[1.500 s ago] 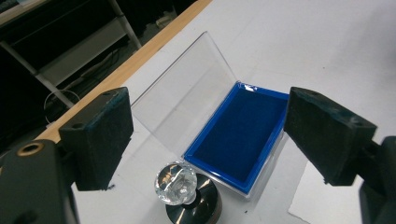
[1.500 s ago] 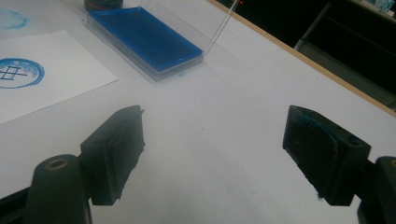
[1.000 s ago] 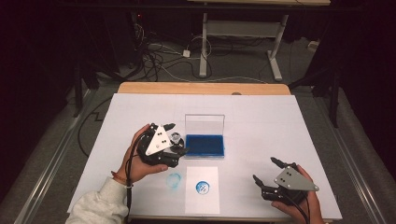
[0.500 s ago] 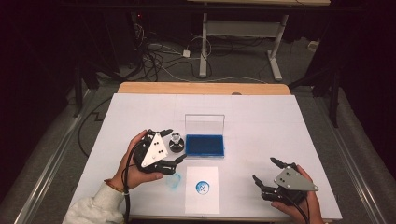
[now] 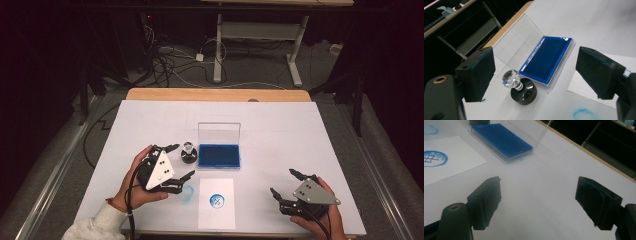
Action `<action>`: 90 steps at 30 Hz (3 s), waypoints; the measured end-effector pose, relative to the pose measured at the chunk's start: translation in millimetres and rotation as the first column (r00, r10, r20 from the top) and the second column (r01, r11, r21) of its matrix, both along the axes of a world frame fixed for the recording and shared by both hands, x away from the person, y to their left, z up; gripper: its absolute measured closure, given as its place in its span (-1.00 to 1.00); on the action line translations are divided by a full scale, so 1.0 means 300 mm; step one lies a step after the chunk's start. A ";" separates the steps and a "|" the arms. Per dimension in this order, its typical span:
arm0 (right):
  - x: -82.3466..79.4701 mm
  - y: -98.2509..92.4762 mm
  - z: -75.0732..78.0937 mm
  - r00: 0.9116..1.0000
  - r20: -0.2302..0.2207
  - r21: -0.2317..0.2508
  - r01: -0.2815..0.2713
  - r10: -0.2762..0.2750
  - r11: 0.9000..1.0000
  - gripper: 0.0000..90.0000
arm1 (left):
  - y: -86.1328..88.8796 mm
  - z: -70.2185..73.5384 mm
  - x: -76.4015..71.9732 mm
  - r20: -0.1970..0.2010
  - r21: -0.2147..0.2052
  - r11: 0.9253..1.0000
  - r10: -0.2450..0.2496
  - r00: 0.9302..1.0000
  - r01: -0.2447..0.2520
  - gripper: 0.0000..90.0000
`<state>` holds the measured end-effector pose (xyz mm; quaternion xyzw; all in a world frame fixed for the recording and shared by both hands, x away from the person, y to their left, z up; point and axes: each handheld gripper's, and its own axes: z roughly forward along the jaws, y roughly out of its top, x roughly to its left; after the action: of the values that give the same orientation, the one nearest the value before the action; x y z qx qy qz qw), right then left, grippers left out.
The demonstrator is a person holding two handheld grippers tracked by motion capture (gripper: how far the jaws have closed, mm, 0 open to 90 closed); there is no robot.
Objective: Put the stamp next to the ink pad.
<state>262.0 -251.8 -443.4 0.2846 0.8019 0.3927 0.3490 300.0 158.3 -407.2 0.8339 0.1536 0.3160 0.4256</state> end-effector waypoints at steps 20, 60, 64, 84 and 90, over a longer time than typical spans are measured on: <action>0.003 0.003 -0.002 1.000 -0.004 0.001 0.010 -0.010 1.000 -0.54 | 0.090 -0.091 -0.040 -0.039 0.045 0.997 0.067 0.997 -0.066 -0.65; 0.007 0.006 -0.004 1.000 -0.005 -0.021 0.016 -0.016 1.000 -0.54 | 0.198 -0.231 -0.087 -0.153 0.081 0.991 0.120 0.981 -0.109 -0.65; 0.010 0.009 -0.009 1.000 -0.012 -0.025 0.012 -0.012 1.000 -0.54 | 0.198 -0.228 -0.089 -0.147 0.079 0.990 0.126 0.981 -0.115 -0.65; 0.010 0.013 -0.012 1.000 -0.020 -0.017 0.006 -0.007 1.000 -0.54 | 0.194 -0.226 -0.089 -0.143 0.082 0.990 0.127 0.982 -0.116 -0.65; 0.012 0.012 -0.012 1.000 -0.022 -0.015 0.004 -0.004 1.000 -0.54 | 0.192 -0.226 -0.086 -0.146 0.083 0.990 0.128 0.981 -0.117 -0.65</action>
<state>265.5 -248.3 -447.2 0.2880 0.8080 0.3828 0.3429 274.3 215.9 -475.0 0.8595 0.2248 0.2830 0.3614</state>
